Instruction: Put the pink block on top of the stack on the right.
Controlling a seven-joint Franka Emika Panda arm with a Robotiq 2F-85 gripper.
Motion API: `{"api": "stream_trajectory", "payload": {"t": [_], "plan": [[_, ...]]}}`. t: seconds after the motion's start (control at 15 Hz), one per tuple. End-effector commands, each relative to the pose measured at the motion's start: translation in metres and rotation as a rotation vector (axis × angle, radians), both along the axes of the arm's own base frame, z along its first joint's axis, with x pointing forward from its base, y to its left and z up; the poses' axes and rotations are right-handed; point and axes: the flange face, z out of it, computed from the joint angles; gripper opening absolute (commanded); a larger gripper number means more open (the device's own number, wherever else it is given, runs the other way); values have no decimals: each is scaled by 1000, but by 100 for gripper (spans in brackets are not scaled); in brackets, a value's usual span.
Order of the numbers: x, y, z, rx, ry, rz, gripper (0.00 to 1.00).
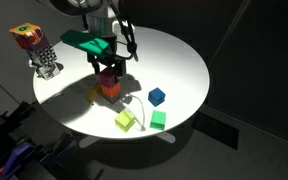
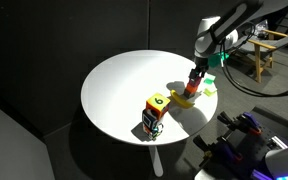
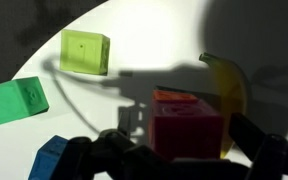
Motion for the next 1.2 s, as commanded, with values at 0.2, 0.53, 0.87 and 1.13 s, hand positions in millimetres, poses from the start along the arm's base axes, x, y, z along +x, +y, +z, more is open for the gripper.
{"api": "stream_trajectory", "payload": {"t": [0.2, 0.53, 0.87, 1.13], "plan": [[-24, 2, 29, 64, -32, -5, 100], [-47, 9, 38, 51, -5, -35, 100], [-76, 21, 49, 38, 13, -62, 100], [-98, 34, 58, 22, 6, -76, 100]]}}
